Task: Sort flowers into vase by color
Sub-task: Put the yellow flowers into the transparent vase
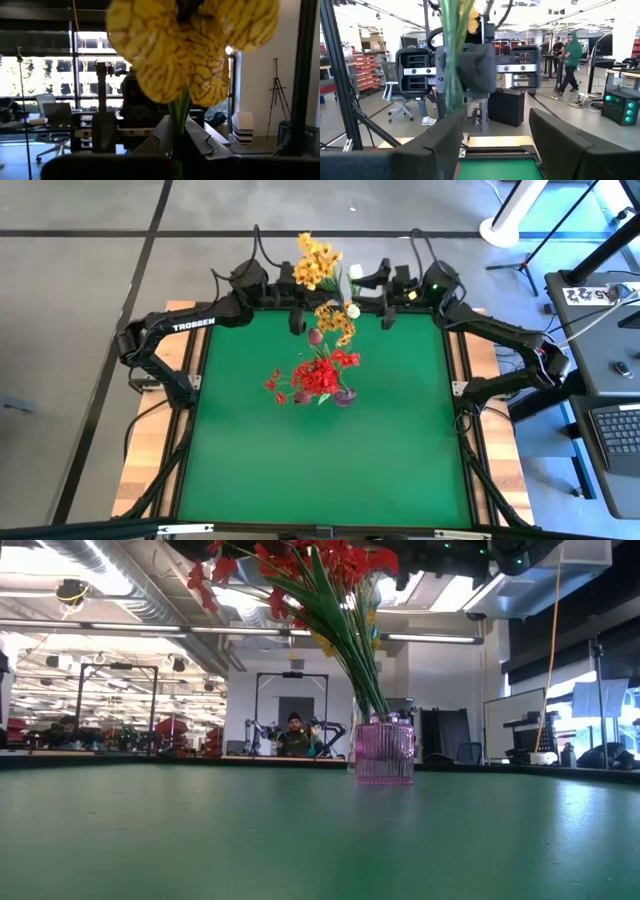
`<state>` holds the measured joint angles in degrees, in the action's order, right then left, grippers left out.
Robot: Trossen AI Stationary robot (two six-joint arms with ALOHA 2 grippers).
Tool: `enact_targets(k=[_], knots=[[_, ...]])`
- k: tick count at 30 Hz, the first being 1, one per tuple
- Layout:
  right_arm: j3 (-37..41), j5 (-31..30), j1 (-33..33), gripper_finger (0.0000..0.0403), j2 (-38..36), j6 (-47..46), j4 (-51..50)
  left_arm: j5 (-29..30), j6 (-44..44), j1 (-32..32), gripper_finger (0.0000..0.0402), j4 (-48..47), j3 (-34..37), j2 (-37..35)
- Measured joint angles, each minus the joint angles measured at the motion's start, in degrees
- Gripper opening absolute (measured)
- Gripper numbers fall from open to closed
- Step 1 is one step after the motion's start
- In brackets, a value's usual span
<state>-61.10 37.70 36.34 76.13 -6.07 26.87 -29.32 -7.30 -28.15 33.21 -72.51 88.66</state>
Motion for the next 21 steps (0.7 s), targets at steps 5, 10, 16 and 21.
enact_targets(k=[5,10,16,21], knots=[[-1.04,-3.53,-3.44,0.023,1.48,0.48,0.04,2.02,1.46,1.23,0.0004,-0.07,0.0,0.0],[-3.54,0.02,-4.9,0.023,2.77,-1.52,-1.57,3.71,0.41,1.23,0.0004,-0.39,0.0,-0.02],[-4.31,0.53,-6.95,0.0221,2.94,-0.85,-4.53,3.78,0.23,2.34,0.0007,-0.63,0.0,-0.02],[-4.31,0.96,-7.22,0.0145,2.94,-1.05,-4.45,4.73,0.21,3.69,0.0014,-0.84,0.0,-0.02]])
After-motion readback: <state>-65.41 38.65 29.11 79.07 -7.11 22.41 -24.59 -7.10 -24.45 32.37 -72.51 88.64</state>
